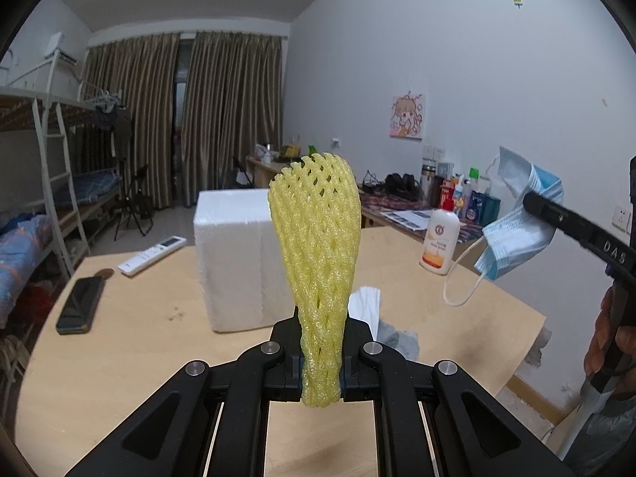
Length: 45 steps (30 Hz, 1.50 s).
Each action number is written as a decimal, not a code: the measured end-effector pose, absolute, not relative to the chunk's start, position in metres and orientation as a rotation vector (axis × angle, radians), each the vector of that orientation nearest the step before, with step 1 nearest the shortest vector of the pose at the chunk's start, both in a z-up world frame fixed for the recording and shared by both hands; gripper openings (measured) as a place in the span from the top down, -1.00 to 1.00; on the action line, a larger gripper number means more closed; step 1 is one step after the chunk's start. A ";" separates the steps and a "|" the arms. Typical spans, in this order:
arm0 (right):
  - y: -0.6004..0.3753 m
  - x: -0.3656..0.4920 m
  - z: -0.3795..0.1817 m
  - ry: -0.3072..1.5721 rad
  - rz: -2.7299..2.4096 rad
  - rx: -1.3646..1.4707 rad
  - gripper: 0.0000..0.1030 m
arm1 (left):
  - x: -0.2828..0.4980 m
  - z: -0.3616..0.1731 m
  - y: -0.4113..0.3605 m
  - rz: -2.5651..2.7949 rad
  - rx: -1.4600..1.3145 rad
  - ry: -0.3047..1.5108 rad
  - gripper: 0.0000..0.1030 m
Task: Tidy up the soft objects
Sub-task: 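Lift both held items and carry them over the white foam box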
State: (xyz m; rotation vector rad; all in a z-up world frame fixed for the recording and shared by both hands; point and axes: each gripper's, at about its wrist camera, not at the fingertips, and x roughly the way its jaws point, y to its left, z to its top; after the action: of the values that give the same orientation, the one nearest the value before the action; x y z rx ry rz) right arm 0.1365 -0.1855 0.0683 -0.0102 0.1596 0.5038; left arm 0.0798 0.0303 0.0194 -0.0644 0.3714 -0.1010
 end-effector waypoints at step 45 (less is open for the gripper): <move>-0.097 0.196 0.090 0.206 0.755 -0.019 0.78 | 0.117 0.069 0.053 0.027 -0.047 0.346 0.79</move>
State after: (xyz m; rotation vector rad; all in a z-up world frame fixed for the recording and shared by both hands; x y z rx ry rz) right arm 0.1961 -0.0973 0.0898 -0.0194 0.2057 0.7548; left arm 0.1167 0.0527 0.0693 -0.0475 0.3463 0.0265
